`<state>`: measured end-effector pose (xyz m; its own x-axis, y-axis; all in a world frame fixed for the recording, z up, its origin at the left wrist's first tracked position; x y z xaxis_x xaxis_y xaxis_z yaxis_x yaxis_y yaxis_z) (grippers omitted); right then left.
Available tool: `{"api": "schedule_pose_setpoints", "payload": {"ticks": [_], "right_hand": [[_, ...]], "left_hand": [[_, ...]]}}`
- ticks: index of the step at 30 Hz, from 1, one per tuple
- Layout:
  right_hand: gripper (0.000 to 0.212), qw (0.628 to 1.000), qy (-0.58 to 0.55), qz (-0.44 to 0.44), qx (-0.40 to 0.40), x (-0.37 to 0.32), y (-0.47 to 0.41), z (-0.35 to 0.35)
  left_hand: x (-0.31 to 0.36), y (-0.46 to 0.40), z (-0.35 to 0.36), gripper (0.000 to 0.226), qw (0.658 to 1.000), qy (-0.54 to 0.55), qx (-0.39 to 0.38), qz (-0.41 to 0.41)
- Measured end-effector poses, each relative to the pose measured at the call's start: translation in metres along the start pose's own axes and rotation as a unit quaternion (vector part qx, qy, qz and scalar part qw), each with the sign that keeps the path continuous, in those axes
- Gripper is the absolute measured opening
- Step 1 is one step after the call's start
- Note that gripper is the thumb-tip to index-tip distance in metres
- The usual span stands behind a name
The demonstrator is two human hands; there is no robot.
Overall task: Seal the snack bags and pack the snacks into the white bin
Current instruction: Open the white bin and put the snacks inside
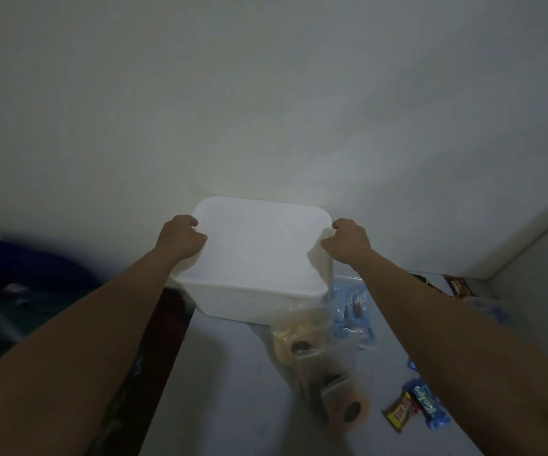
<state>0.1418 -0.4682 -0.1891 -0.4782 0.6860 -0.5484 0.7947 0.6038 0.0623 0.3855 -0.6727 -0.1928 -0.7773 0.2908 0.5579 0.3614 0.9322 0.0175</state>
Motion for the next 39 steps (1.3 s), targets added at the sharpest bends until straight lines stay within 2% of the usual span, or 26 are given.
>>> {"api": "schedule_pose_setpoints", "payload": {"ticks": [5, 8, 12, 17, 24, 33, 37, 39], "right_hand": [[0.048, 0.999, 0.03, 0.011, -0.003, -0.011, -0.022, 0.006], [0.049, 0.999, 0.042, 0.019, -0.005, -0.016, -0.031, 0.009], [0.044, 0.997, 0.066, 0.028, 0.001, -0.023, -0.039, 0.011], [0.044, 0.997, 0.046, 0.061, 0.032, -0.025, -0.043, 0.01], [0.045, 0.996, 0.031, 0.043, 0.066, -0.033, -0.039, 0.0], [0.054, 0.986, -0.068, 0.019, 0.149, -0.048, -0.024, -0.027], [0.052, 0.981, -0.099, 0.023, 0.163, -0.055, -0.013, -0.037], [0.051, 0.981, -0.099, 0.02, 0.166, -0.055, -0.005, -0.042]], "left_hand": [[-0.015, -0.024, 0.005, 0.055, 1.0, 0.008, -0.022, -0.012], [-0.024, -0.03, 0.009, 0.054, 0.999, 0.016, -0.005, -0.034], [-0.032, -0.039, 0.006, 0.027, 0.998, 0.005, 0.022, -0.052], [-0.035, -0.042, 0.002, 0.017, 0.999, 0.005, 0.024, -0.04], [-0.03, -0.038, -0.007, 0.021, 0.998, 0.012, 0.047, -0.041], [-0.021, -0.018, -0.031, 0.024, 0.983, 0.121, 0.139, -0.007], [-0.014, -0.003, -0.047, 0.028, 0.977, 0.153, 0.15, -0.013], [-0.013, 0.004, -0.052, 0.023, 0.975, 0.157, 0.157, -0.022]]}}
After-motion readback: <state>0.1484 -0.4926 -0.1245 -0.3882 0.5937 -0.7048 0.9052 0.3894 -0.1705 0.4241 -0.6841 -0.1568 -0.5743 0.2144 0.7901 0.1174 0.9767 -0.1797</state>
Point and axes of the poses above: each hand's wrist, its own y-axis away from the middle knuckle, its own z-axis out of the palm, x = y × z, the point moved 2 cm from there along -y, towards the middle knuckle, and after that the axes turned 6 degrees about x, right-handed, at the moved point
